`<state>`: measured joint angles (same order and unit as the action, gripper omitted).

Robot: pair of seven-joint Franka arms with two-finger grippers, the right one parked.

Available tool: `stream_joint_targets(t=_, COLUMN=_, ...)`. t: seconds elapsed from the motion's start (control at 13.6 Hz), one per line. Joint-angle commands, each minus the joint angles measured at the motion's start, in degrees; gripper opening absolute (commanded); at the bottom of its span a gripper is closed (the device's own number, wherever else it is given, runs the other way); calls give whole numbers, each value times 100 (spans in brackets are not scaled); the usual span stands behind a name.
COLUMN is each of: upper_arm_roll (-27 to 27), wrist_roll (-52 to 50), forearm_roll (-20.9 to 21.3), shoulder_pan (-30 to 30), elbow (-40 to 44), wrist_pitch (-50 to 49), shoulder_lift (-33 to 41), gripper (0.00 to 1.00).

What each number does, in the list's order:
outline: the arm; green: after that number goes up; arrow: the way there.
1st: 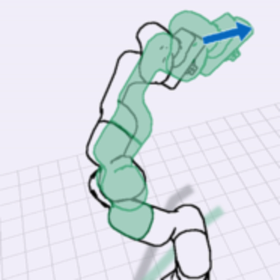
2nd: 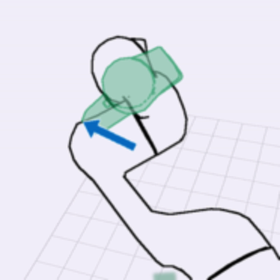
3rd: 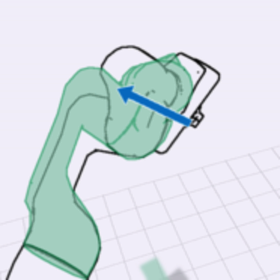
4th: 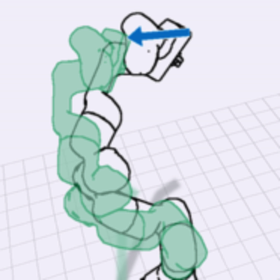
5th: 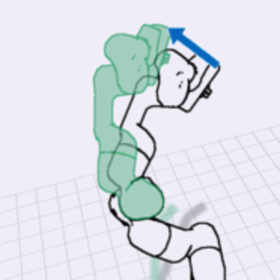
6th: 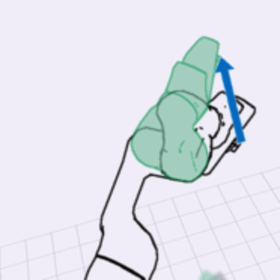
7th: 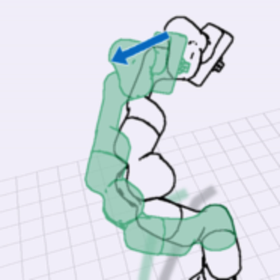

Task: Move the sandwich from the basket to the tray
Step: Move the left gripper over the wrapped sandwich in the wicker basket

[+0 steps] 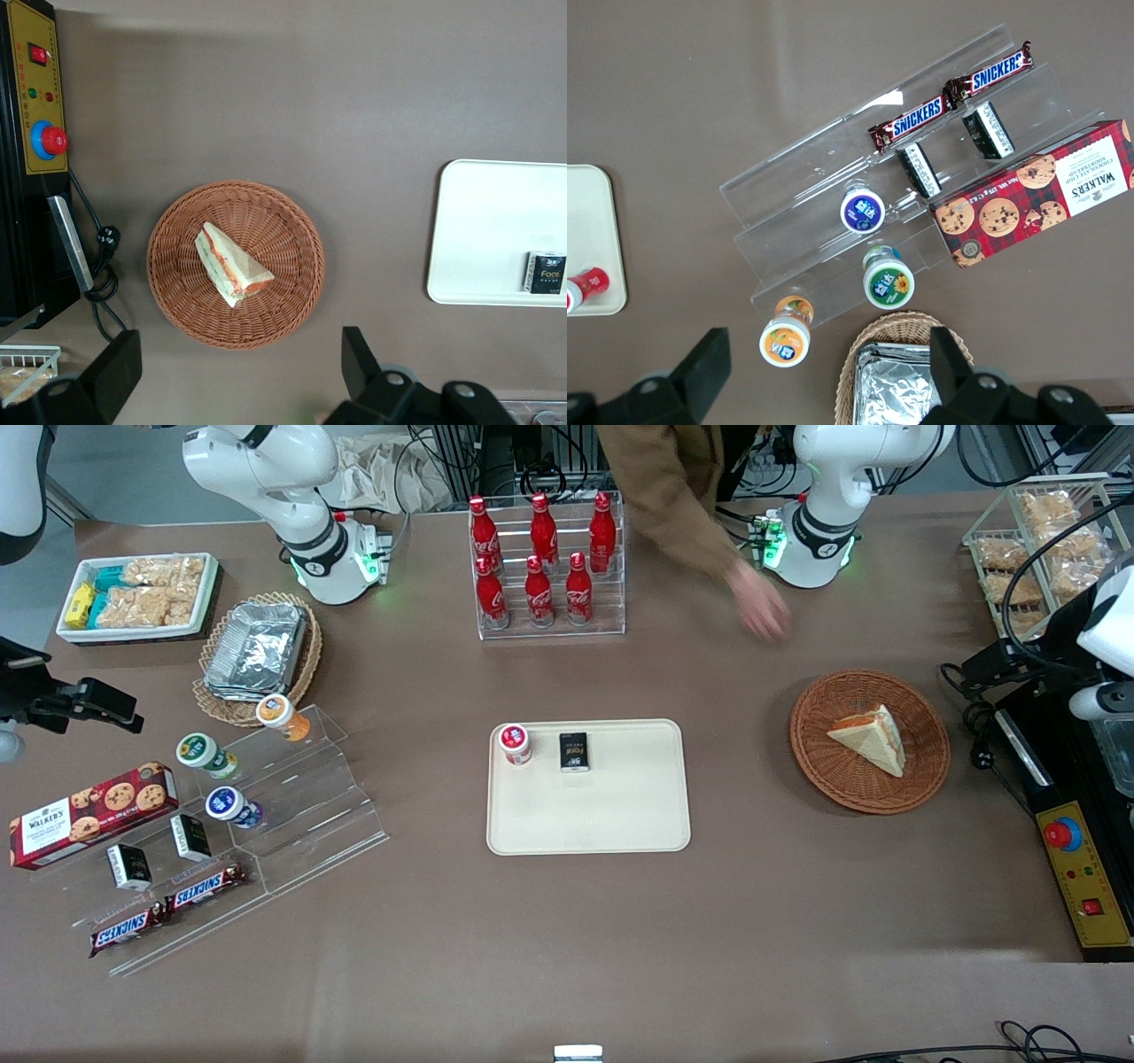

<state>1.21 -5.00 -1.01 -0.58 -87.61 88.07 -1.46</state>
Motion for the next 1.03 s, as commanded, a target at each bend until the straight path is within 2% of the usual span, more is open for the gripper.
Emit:
stream_joint_targets(t=0.0, upper_arm_roll=-15, wrist_roll=-19, forearm_roll=13, shoulder_pan=-21, elbow=192, wrist_pitch=-184, shoulder_lift=-65, gripper=100)
stream_joint_targets(t=0.15, upper_arm_roll=-24, wrist_roll=-123, forearm_roll=30, shoulder_pan=-21, elbow=183, wrist_pitch=-211, shoulder_lift=-47, gripper=100)
stream_joint_targets(t=0.44, upper_arm_roll=-24, wrist_roll=-1430, forearm_roll=65, shoulder_pan=-13, elbow=-254, wrist_pitch=-325, shoulder_lift=84, gripper=100)
stream_joint_targets(t=0.74, upper_arm_roll=-24, wrist_roll=-2302, forearm_roll=434, shoulder_pan=-13, elbow=-1807, wrist_pitch=95, shoulder_lift=742, gripper=100)
stream_joint_targets(t=0.96, upper_arm_roll=-164, wrist_roll=-2787, forearm_roll=444, shoulder_pan=-13, elbow=-3432, wrist_pitch=1357, shoulder_lift=1435, gripper=100)
